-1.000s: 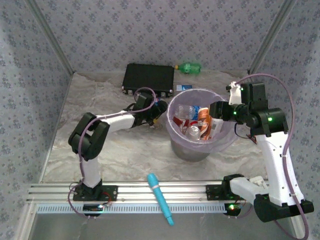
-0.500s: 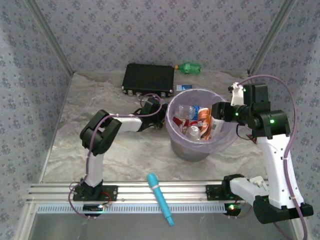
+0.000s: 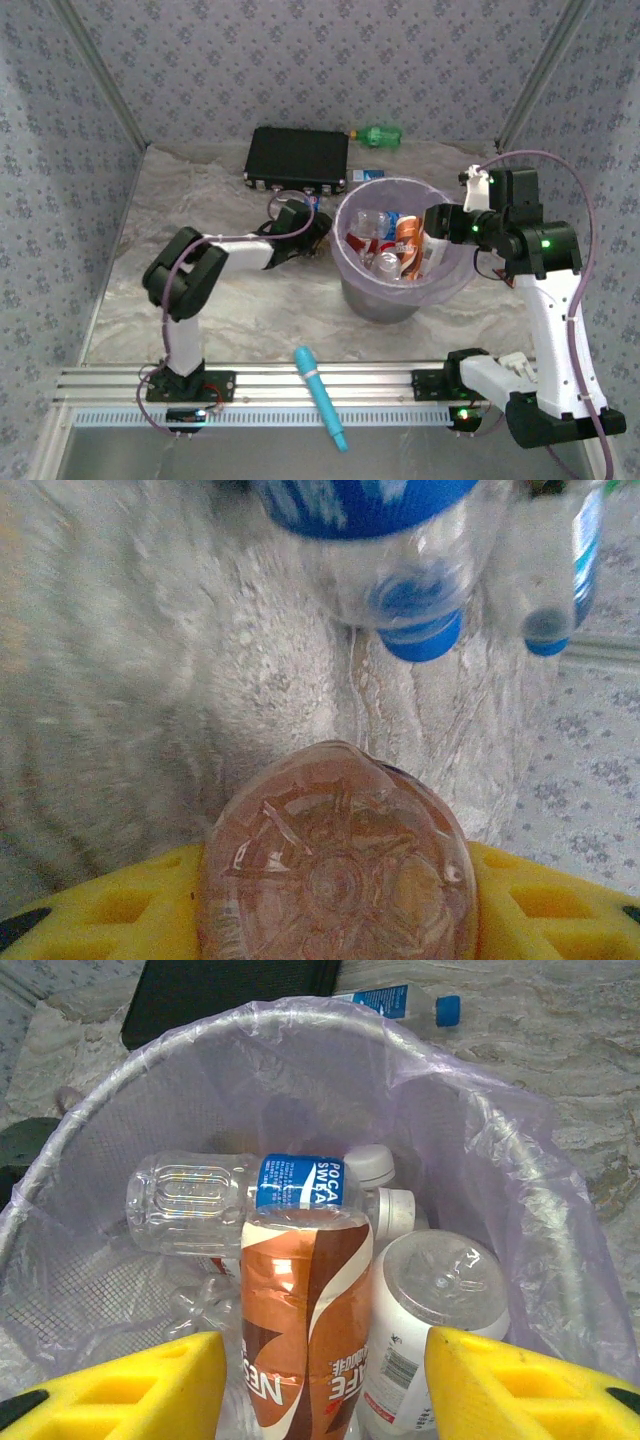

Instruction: Put the plastic bottles in the bin

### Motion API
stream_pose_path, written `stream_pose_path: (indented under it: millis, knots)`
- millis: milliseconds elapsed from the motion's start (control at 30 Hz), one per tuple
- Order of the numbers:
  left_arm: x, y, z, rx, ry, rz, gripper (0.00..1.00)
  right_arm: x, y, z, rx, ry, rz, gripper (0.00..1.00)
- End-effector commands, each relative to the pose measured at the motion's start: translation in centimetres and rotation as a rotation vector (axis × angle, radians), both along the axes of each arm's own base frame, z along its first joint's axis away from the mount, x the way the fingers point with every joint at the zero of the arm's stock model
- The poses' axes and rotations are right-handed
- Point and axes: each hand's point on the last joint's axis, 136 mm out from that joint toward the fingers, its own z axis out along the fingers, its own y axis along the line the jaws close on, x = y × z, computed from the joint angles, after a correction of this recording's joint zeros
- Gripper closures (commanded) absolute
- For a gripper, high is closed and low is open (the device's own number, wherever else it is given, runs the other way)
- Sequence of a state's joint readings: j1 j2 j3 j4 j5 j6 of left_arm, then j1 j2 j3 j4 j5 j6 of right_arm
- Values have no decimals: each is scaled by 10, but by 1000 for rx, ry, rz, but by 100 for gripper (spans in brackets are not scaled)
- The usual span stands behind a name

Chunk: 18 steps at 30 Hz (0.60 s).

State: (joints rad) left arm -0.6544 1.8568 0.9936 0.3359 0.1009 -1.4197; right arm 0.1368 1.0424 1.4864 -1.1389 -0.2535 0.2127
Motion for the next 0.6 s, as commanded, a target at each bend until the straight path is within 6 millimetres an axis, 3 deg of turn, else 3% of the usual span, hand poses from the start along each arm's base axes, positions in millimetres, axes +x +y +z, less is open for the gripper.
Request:
stream_pose_path:
  millis: [0,133,300,433,567]
  knots:
    - [12,34,62,16,-154,78,50,-2,2,13,-4,-32,33,44]
    - [6,80,106,64,-238,135,50,6,11,29,0,-80,94,44]
    - [-13,148,154,233,-331,221,57,14,40,55,23,-173,245,43]
    - [-36,186,192,333,-372,182,60,19,83,66,-48,-249,436,40]
    - [-57,201,223,304,-387,73,61,16,143,66,-163,-337,688,35]
